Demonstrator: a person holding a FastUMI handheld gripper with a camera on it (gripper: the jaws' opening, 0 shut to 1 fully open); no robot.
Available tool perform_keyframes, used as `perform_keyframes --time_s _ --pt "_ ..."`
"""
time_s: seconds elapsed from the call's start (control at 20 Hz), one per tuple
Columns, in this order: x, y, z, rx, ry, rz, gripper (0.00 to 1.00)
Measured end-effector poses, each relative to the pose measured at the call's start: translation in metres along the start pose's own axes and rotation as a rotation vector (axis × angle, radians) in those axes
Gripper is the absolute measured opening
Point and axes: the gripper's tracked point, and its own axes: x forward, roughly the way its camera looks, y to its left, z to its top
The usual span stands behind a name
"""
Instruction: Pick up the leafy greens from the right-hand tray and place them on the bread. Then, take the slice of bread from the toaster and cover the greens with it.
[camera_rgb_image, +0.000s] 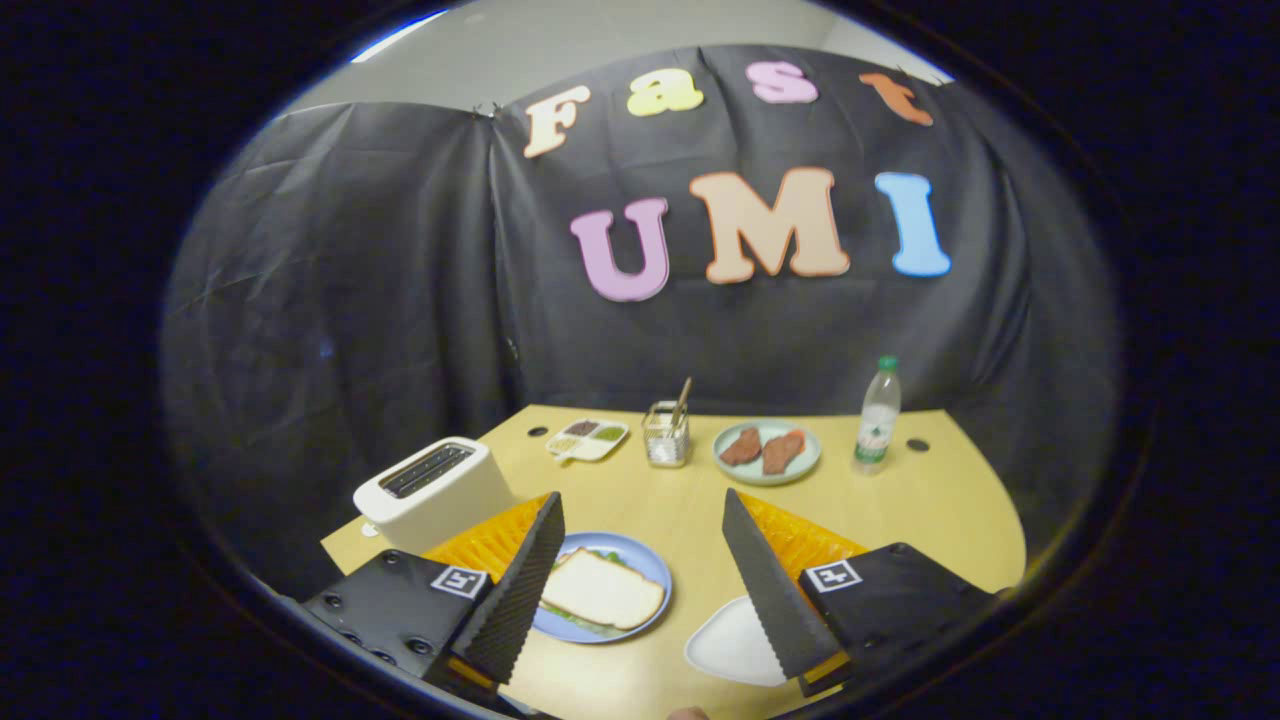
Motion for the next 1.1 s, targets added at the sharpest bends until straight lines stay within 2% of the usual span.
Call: perform_keyframes --time_s 0.15,0.3,0.5,0.75,1.1 --pt "-0.031 -0.014 0.035 -0.064 -0.101 -0.087 0.99" --pt "-0.056 -0.03 0.072 -0.077 -0.249 -0.179 0.99" --pt "-0.083 -0.056 0.079 -0.074 -0.299 -0.288 0.99" --pt "-0.087 -0.075 0.086 -0.037 -0.321 -0.338 0.99" --pt "-0.087 -0.081 0.09 -0.022 -0.334 -0.358 0.99"
